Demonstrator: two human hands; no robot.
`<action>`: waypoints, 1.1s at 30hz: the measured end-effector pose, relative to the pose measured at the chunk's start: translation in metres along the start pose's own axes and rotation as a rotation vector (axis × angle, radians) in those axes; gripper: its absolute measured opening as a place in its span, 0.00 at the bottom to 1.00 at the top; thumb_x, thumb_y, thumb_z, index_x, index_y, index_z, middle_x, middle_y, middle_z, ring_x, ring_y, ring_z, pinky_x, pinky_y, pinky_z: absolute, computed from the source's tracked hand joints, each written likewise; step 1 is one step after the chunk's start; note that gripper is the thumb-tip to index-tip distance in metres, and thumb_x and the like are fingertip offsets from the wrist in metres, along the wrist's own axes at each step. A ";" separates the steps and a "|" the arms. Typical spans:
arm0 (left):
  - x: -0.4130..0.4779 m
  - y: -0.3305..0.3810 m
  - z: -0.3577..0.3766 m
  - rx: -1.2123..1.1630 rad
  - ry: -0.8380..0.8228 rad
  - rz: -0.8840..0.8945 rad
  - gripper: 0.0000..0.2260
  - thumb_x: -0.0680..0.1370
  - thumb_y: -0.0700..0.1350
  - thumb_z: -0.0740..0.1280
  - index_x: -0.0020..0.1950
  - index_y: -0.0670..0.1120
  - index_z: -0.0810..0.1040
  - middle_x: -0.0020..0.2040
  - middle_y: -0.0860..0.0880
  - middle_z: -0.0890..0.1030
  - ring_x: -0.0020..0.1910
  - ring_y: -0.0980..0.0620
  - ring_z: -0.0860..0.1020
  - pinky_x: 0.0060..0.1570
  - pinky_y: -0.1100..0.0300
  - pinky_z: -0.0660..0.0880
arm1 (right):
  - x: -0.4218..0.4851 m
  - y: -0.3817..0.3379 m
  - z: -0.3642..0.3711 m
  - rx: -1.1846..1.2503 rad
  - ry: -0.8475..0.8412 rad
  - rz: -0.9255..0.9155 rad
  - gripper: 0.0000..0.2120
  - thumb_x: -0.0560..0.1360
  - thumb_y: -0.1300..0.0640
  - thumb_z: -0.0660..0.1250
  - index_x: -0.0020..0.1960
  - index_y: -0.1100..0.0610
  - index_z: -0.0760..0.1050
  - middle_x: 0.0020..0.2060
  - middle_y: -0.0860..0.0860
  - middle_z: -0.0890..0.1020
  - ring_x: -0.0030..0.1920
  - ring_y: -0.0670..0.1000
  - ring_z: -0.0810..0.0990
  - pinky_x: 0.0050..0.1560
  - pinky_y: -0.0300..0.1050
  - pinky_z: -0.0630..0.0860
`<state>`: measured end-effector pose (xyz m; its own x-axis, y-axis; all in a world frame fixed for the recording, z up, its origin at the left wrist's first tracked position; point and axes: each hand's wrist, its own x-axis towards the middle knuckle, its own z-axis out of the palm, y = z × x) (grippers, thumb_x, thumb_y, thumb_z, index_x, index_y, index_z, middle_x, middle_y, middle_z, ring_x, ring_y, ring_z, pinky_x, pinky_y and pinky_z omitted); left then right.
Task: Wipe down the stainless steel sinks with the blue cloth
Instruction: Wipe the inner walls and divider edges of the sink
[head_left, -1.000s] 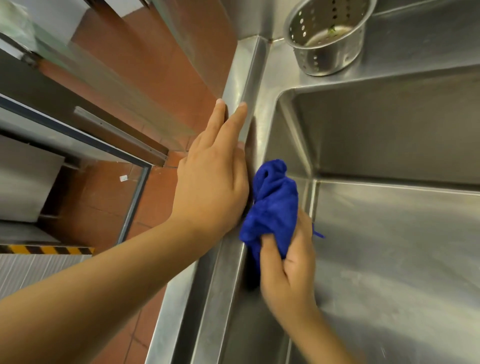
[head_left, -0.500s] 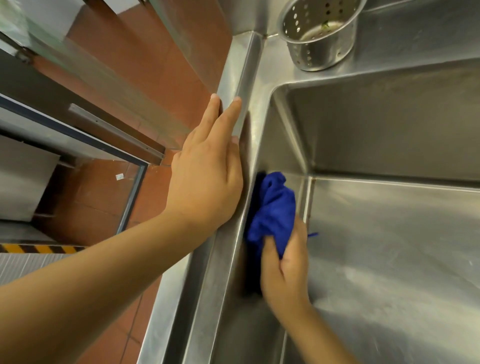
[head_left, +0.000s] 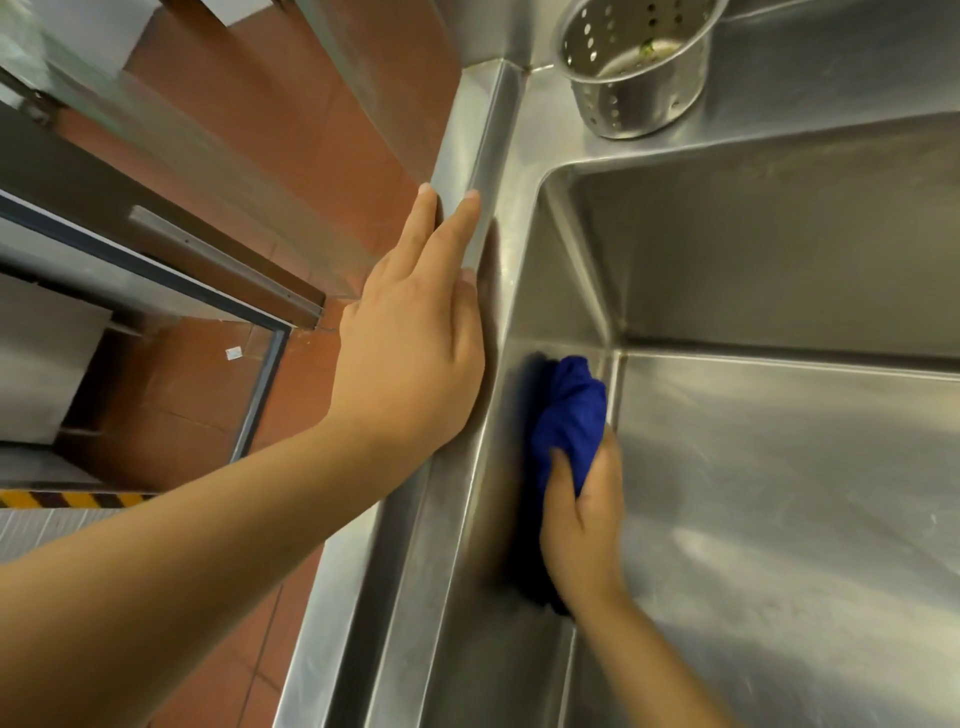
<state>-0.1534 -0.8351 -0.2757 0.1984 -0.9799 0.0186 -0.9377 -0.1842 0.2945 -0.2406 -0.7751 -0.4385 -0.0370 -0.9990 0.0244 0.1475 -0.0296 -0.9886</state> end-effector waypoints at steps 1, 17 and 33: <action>0.000 0.000 0.000 0.003 -0.002 0.000 0.24 0.80 0.50 0.49 0.77 0.56 0.57 0.79 0.54 0.53 0.76 0.54 0.55 0.73 0.44 0.57 | 0.011 0.016 -0.001 -0.019 0.024 0.073 0.19 0.77 0.54 0.57 0.60 0.31 0.68 0.57 0.31 0.73 0.61 0.38 0.73 0.60 0.30 0.63; -0.045 -0.005 -0.021 0.180 -0.072 -0.120 0.24 0.82 0.52 0.55 0.78 0.54 0.55 0.78 0.52 0.56 0.77 0.47 0.51 0.73 0.43 0.50 | -0.060 -0.080 -0.015 0.002 -0.138 0.125 0.15 0.77 0.45 0.57 0.64 0.42 0.68 0.63 0.46 0.73 0.63 0.44 0.73 0.64 0.37 0.68; -0.091 -0.012 -0.009 -0.044 0.002 -0.175 0.25 0.80 0.56 0.51 0.78 0.55 0.54 0.62 0.49 0.76 0.60 0.49 0.72 0.65 0.46 0.67 | -0.067 -0.092 0.007 0.049 -0.060 -0.002 0.16 0.78 0.54 0.60 0.64 0.57 0.71 0.62 0.51 0.72 0.62 0.45 0.72 0.63 0.35 0.67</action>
<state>-0.1573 -0.7428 -0.2725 0.3581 -0.9330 -0.0346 -0.8756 -0.3485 0.3345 -0.2448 -0.7058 -0.3486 0.0219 -0.9991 0.0367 0.1956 -0.0317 -0.9802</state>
